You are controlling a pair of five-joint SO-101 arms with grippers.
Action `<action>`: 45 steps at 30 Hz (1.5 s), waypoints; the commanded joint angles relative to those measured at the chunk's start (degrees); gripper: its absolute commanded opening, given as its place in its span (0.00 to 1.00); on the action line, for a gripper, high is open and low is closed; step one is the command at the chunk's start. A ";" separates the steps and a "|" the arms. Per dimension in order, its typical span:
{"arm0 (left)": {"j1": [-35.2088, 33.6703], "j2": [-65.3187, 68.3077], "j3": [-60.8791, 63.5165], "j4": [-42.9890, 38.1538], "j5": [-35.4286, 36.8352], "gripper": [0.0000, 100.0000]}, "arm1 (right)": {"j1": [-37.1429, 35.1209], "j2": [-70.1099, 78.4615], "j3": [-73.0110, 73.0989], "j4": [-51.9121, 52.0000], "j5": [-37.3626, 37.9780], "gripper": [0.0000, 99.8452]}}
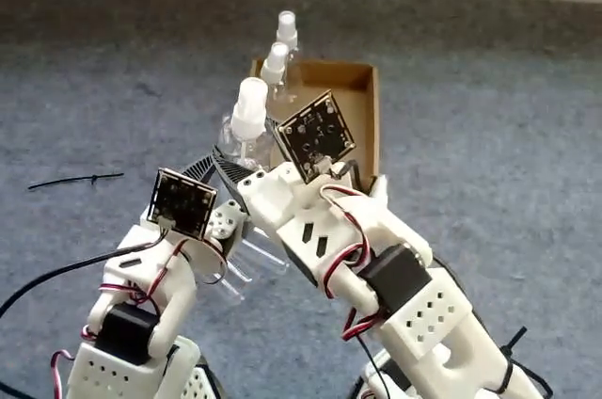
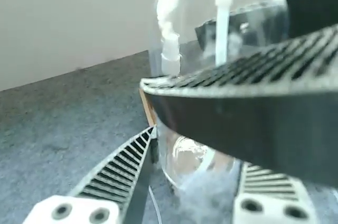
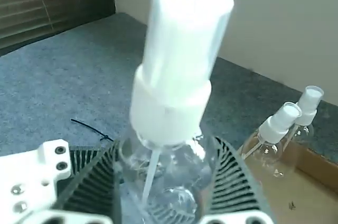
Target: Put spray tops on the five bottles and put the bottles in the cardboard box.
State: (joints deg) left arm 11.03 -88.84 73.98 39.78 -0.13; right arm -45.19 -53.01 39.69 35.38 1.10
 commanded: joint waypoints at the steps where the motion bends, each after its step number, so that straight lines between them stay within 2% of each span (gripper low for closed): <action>1: -0.66 -0.13 -0.31 -1.49 0.35 0.15 | -0.22 -2.07 -0.92 0.57 -0.35 0.01; 7: -0.66 -0.13 -0.40 -1.49 0.44 0.15 | -0.22 -2.07 -0.40 0.66 -0.35 0.09; 17: -0.66 -0.13 -0.40 -1.49 0.44 0.15 | -0.22 -2.59 -0.04 0.48 -0.35 0.10; 23: -0.66 -0.13 -0.40 -1.49 0.53 0.15 | -0.22 -2.68 -0.04 0.48 -0.35 0.16; 34: -0.75 -0.13 -0.31 -1.49 0.53 0.15 | -0.13 -2.68 -0.40 0.40 -0.35 0.16; 40: -0.75 -0.13 -0.31 -1.41 0.53 0.15 | 1.27 -2.68 -0.04 -4.35 -0.35 0.16; 45: -0.66 -0.13 -0.31 -1.41 0.53 0.15 | 2.68 -2.68 0.04 -5.23 -0.44 0.08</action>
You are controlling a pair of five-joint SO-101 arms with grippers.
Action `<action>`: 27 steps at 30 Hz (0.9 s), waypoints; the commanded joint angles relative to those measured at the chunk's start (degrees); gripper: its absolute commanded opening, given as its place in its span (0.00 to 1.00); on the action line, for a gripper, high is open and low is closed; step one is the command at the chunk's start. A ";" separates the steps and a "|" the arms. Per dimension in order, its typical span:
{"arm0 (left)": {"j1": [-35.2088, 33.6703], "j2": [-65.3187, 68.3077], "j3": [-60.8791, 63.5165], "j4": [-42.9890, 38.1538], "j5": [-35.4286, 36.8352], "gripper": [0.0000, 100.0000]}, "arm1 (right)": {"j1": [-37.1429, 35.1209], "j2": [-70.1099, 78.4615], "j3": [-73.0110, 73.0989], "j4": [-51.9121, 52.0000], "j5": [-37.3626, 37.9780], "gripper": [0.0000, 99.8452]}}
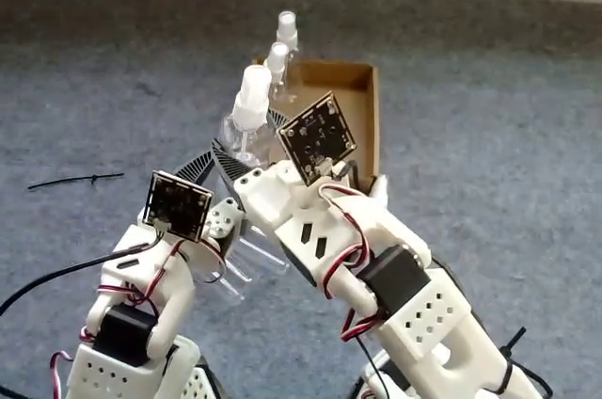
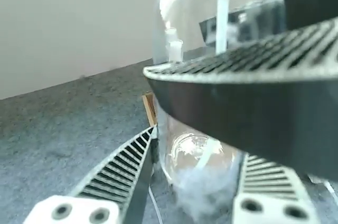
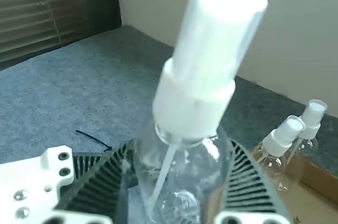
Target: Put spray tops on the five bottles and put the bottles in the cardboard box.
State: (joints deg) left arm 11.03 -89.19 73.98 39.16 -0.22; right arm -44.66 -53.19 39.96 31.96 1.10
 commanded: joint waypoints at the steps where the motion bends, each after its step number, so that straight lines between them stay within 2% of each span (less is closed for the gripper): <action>1: -0.66 0.22 -0.31 -0.79 0.62 0.15 | 2.24 -2.51 -0.22 -1.80 -0.44 0.07; 4: -0.66 0.22 -0.31 -0.79 0.62 0.15 | 2.07 -2.51 -0.22 -1.89 -0.44 0.05; 8: 1.36 0.22 -0.31 -0.79 0.62 0.15 | 2.33 -2.24 -0.22 -5.23 -4.04 0.05; 11: 3.21 0.22 -0.22 -0.70 0.62 0.15 | 2.24 -1.89 -0.13 -5.76 -4.22 0.05; 22: 3.47 0.22 -0.22 0.88 0.62 0.15 | 2.15 -1.89 -0.13 -5.93 -4.22 0.02; 27: 7.96 0.22 -0.22 1.67 0.35 0.15 | 2.33 -2.24 2.95 -10.95 -3.96 0.01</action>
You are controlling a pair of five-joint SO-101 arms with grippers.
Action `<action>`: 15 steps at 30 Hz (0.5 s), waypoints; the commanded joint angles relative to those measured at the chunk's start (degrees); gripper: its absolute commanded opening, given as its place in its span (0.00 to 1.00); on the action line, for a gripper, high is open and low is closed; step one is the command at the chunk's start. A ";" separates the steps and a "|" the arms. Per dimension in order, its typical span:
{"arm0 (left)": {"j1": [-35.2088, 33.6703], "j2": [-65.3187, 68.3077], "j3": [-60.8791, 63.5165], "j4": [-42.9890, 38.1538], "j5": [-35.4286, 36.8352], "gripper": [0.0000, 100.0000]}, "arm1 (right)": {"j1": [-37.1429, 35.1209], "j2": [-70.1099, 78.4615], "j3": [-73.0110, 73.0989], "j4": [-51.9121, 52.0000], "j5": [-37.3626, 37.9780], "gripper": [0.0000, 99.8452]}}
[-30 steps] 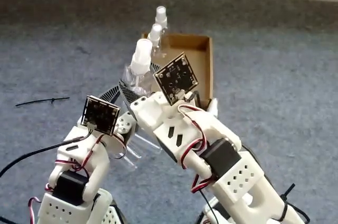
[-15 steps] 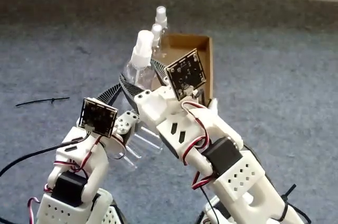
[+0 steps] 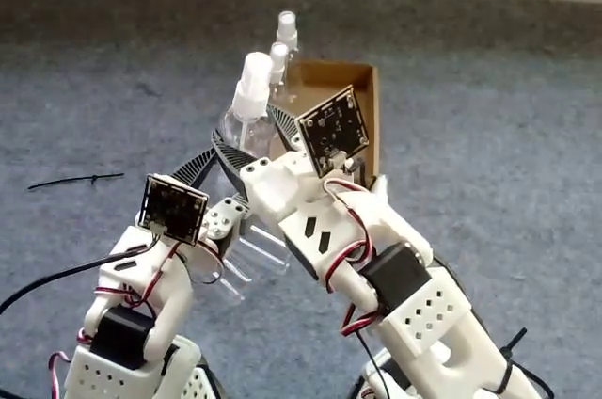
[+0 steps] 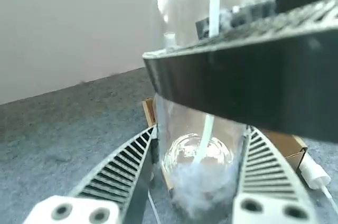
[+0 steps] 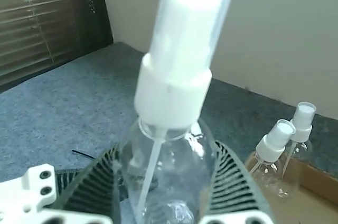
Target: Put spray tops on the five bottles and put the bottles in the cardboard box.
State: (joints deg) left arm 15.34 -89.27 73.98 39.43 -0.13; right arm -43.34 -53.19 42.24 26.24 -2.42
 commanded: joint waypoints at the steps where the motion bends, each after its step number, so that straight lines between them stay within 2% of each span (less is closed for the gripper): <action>1: 4.00 0.31 -0.22 1.67 0.18 0.15 | 1.01 -2.33 1.89 -6.55 -0.44 0.01; 9: 2.86 0.31 -0.22 1.58 0.18 0.15 | 1.10 -2.42 4.88 -7.52 -0.35 0.01; 15: -7.60 0.31 -0.31 1.49 0.18 0.15 | 1.10 -2.51 7.16 -5.67 5.71 0.00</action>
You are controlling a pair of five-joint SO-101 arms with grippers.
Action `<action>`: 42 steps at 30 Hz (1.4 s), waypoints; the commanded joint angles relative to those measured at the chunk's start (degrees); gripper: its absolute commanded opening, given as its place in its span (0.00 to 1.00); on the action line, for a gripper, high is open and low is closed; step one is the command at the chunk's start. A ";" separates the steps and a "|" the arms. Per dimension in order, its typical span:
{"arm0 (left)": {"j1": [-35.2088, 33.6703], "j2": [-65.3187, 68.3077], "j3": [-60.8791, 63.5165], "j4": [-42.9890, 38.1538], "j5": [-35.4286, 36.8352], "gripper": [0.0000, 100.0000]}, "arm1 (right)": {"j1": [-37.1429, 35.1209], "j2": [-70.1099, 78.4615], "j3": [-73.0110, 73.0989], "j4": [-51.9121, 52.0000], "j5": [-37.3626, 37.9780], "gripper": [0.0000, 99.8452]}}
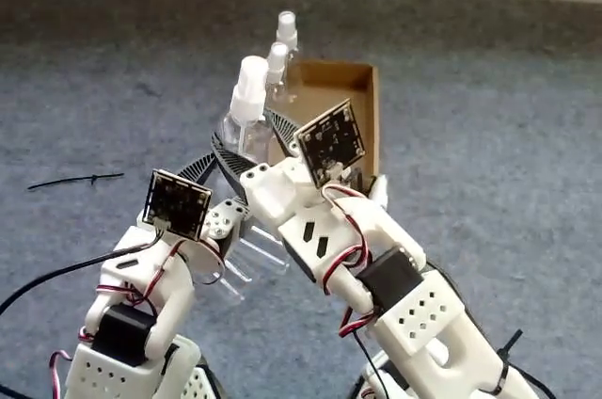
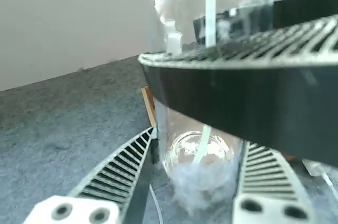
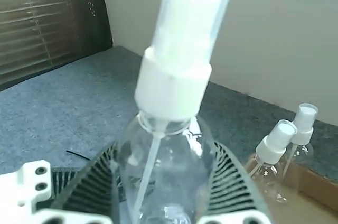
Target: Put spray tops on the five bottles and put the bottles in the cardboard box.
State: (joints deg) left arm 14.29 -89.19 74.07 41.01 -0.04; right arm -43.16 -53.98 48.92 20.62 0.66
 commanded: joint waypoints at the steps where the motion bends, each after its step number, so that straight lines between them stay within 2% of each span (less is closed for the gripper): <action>1: -7.52 0.22 -0.40 -0.09 0.09 0.15 | 0.84 -1.71 1.19 0.57 2.90 0.00; 7: -7.08 0.22 -0.31 -0.09 0.09 0.15 | 1.36 -1.71 2.15 0.84 2.99 0.00; 13: -7.16 0.22 -0.31 -0.09 0.00 0.15 | 6.81 -1.71 2.15 0.84 2.99 0.00; 22: -6.73 0.22 -0.22 0.18 0.26 0.15 | 7.16 -0.75 2.15 0.57 2.99 0.00; 31: -3.56 0.22 2.15 0.00 -0.18 0.15 | 14.11 14.81 -6.99 -1.89 2.99 0.00; 35: -6.46 0.22 2.42 -0.09 -2.55 0.15 | 14.02 17.10 -8.84 -2.42 2.81 0.00; 38: -8.75 0.22 2.51 -0.09 -2.64 0.15 | 13.85 17.27 -8.66 -8.22 2.90 0.00; 42: -17.45 0.22 3.65 -3.08 -2.37 0.15 | 12.79 19.47 -7.25 -12.18 2.99 0.00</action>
State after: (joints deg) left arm 4.62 -88.48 77.49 41.10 -2.42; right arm -29.89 -35.34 44.09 11.38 3.12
